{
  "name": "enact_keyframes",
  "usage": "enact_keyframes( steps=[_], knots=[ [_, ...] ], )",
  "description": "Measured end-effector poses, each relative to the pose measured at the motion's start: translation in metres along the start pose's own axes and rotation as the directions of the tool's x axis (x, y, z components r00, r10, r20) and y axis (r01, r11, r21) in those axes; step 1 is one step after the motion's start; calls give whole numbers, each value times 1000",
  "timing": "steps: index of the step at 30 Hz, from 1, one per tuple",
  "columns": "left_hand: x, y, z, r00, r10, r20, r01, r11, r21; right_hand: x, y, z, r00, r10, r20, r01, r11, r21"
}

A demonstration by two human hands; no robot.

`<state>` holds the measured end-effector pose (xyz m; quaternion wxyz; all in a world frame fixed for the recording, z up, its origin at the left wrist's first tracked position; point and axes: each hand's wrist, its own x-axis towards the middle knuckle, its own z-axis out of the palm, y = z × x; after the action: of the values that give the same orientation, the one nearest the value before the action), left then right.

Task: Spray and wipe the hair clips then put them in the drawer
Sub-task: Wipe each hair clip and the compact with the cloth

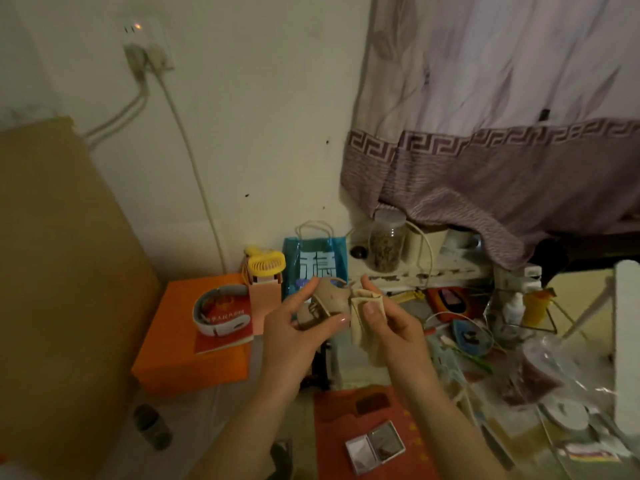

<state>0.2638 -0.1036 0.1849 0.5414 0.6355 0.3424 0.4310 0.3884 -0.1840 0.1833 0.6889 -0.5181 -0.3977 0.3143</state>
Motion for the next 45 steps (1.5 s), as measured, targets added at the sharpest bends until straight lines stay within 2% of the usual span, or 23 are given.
enact_keyframes(
  steps=[8, 14, 21, 24, 29, 34, 38, 45],
  knots=[
    [-5, 29, -3, 1000, 5, 30, -3, 997, -75, -1, -16, 11, 996, -60, -59, 64, 997, 54],
    [-4, 41, -11, 997, 43, 68, -45, 998, 34, 2, -24, 11, 992, -74, -105, 83, 993, 82],
    [-5, 49, -15, 978, 54, 201, -58, 998, 14, 9, -33, 5, 985, -62, -159, 74, 995, 70],
    [-4, 49, -15, 977, 69, 203, -79, 996, 37, 13, -42, -5, 985, -36, -167, 53, 994, 98],
    [8, 51, -17, 985, 87, 150, -99, 992, 78, 16, -63, -17, 993, -104, -53, 107, 992, 62],
    [8, 54, -9, 966, 99, 239, -123, 989, 88, 21, -65, -7, 988, -129, 86, 133, 990, -47],
    [8, 57, -9, 946, 118, 303, -147, 986, 74, 23, -63, -4, 990, -128, 59, 133, 988, -77],
    [10, 61, -13, 933, 172, 315, -196, 980, 45, 23, -61, -7, 997, -61, 42, 64, 997, -51]
  ],
)
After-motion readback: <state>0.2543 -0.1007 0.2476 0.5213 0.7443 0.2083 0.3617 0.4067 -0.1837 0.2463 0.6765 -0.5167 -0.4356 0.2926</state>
